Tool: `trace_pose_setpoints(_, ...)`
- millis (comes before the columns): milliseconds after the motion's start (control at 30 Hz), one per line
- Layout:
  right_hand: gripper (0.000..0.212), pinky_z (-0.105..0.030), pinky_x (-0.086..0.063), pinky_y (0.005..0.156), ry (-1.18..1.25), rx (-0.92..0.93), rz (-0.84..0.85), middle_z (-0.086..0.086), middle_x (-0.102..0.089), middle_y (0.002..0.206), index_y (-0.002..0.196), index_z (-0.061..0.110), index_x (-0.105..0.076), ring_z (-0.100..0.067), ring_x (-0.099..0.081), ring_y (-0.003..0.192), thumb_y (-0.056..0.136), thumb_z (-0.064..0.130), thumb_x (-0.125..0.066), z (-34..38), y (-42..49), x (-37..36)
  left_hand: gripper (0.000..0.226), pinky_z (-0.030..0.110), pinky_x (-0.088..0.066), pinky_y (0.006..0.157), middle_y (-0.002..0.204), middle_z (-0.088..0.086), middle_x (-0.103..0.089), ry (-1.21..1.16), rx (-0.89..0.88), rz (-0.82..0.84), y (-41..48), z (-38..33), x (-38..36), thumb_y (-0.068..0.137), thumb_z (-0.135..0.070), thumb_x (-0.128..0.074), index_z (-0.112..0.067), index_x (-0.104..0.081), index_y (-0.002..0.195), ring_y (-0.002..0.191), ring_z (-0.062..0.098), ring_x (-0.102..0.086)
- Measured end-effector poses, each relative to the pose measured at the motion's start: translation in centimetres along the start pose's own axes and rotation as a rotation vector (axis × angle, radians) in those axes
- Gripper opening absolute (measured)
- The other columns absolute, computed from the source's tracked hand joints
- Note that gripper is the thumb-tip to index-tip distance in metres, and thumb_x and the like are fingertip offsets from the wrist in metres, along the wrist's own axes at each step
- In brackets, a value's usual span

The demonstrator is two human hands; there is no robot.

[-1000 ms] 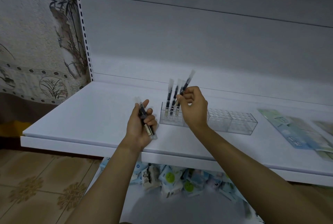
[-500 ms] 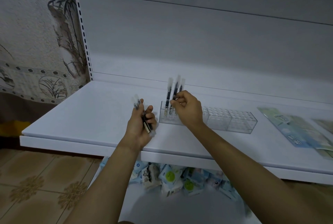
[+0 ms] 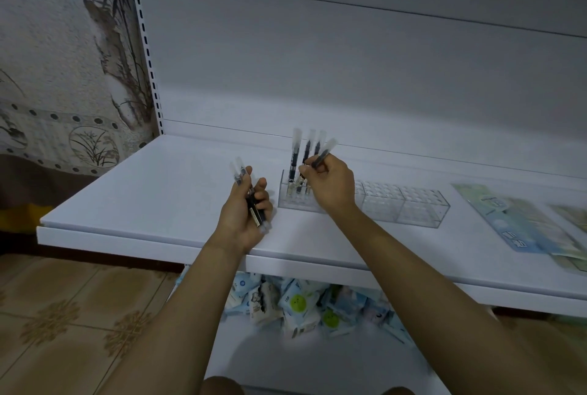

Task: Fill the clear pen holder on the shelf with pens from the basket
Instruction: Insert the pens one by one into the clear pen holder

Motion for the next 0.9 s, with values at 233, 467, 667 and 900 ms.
trace_pose_setpoints(233,0.022,-0.032,-0.050,0.072,0.053,-0.015,0.000,0.000,-0.065,0.082,0.095,0.012,-0.056,-0.018,-0.065,0.077,0.082,0.019,-0.072,-0.4,0.1,0.3,0.021,0.012,-0.039,0.041,0.080,0.001,-0.059,0.025,-0.012,-0.002,0.2,0.0,-0.1,0.098,-0.029,-0.050,-0.027,-0.056,0.118,0.048,0.004,-0.047)
trace_pose_setpoints(467,0.014,-0.039,-0.058,0.072,0.179,0.066,-0.085,0.000,-0.070,0.079,0.102,0.013,-0.066,-0.012,-0.067,0.062,0.088,0.017,-0.065,-0.5,-0.5,0.2,0.025,0.012,-0.039,0.041,0.077,0.002,-0.060,0.041,-0.004,0.006,0.5,0.1,0.1,0.096,-0.029,-0.052,-0.027,-0.055,0.121,0.049,0.004,-0.046)
trace_pose_setpoints(667,0.021,-0.040,-0.056,0.070,0.098,0.098,-0.183,0.008,-0.066,0.075,0.104,0.019,-0.052,-0.012,-0.067,0.065,0.089,0.023,-0.065,-0.9,-0.8,-0.2,0.027,0.013,-0.039,0.041,0.077,0.002,-0.059,0.057,-0.002,0.005,0.6,0.2,-0.1,0.096,-0.029,-0.051,-0.026,-0.055,0.123,0.049,0.005,-0.045)
trace_pose_setpoints(900,0.026,-0.035,-0.055,0.066,0.032,0.174,-0.236,0.000,-0.071,0.081,0.115,0.017,-0.058,-0.018,-0.066,0.069,0.091,0.026,-0.062,-0.5,-1.1,-0.2,0.024,0.013,-0.039,0.040,0.075,0.002,-0.061,0.070,0.009,0.009,0.7,0.2,-0.1,0.096,-0.029,-0.052,-0.025,-0.055,0.120,0.048,0.005,-0.046)
Point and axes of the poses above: each hand's wrist, its own y-axis towards the middle knuckle, its own x-axis out of the back of the hand, z = x × y, the point moved 5 cm from there along y, towards the middle knuckle
